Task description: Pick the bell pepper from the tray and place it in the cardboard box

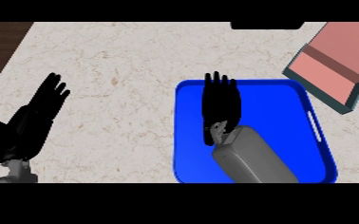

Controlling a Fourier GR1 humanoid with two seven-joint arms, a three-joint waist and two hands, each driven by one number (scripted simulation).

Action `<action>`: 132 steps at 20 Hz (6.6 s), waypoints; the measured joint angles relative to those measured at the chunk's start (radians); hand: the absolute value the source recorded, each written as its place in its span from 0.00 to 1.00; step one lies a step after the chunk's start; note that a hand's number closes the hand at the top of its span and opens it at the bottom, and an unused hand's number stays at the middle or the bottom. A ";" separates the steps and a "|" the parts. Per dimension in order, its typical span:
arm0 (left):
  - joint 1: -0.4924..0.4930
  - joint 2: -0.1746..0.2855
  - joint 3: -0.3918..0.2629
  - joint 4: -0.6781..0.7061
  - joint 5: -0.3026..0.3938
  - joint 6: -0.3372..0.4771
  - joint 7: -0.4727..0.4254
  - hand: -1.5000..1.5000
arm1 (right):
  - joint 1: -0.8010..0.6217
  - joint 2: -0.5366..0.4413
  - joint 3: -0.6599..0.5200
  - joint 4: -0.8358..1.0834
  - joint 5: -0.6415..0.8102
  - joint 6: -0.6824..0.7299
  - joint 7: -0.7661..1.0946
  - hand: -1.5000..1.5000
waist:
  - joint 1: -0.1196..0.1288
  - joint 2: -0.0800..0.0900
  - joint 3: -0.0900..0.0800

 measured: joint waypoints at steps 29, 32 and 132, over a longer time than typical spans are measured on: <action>-0.029 -0.049 0.050 0.040 -0.051 -0.053 -0.008 0.50 | 0.023 0.007 -0.057 0.168 0.124 -0.065 -0.133 1.00 | -0.002 -0.001 -0.001; -0.025 -0.050 0.061 0.038 -0.050 -0.064 -0.003 0.50 | 0.017 0.008 -0.067 0.183 0.149 -0.071 -0.159 1.00 | -0.002 -0.001 0.000; -0.038 -0.077 0.113 0.010 -0.070 -0.118 0.030 0.50 | -0.214 -0.850 -1.247 1.004 -0.607 -0.171 -1.389 0.00 | 0.009 0.007 0.002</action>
